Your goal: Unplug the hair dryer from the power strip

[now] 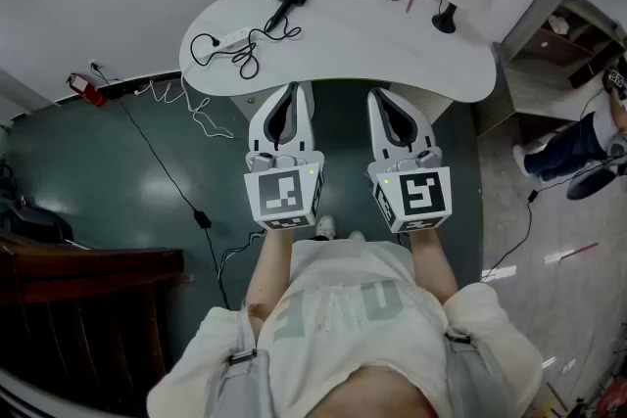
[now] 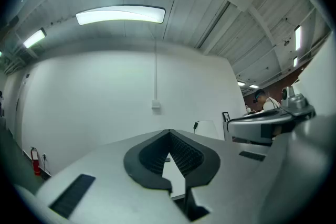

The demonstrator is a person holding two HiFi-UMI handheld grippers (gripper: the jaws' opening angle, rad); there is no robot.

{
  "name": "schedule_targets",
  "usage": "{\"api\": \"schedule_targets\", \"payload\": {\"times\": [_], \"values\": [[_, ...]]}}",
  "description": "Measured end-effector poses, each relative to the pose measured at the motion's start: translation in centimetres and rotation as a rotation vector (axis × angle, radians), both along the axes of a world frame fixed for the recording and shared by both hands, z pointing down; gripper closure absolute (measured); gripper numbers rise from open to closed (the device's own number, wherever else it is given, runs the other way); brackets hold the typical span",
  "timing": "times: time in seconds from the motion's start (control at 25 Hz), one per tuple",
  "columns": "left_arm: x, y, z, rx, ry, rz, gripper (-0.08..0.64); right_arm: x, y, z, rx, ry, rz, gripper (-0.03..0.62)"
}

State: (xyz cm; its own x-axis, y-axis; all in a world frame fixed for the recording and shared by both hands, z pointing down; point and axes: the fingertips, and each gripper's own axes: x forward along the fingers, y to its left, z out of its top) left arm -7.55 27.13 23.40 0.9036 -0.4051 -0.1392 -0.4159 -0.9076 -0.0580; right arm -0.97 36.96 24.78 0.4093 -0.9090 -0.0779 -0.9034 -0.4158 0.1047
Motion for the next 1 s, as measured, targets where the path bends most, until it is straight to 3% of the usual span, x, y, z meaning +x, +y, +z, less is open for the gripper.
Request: {"api": "schedule_targets", "payload": {"times": [0.48, 0.76, 1.0], "values": [[0.4, -2.8, 0.2, -0.004, 0.001, -0.006, 0.548, 0.8, -2.4, 1.3, -0.038, -0.024, -0.001, 0.574], [0.6, -6.3, 0.3, 0.003, 0.024, 0.002, 0.548, 1.1, -5.7, 1.7, -0.001, -0.084, -0.023, 0.574], [1.9, -9.1, 0.9, -0.019, 0.036, 0.016, 0.548, 2.4, -6.8, 2.3, -0.063, -0.034, 0.032, 0.574]]}}
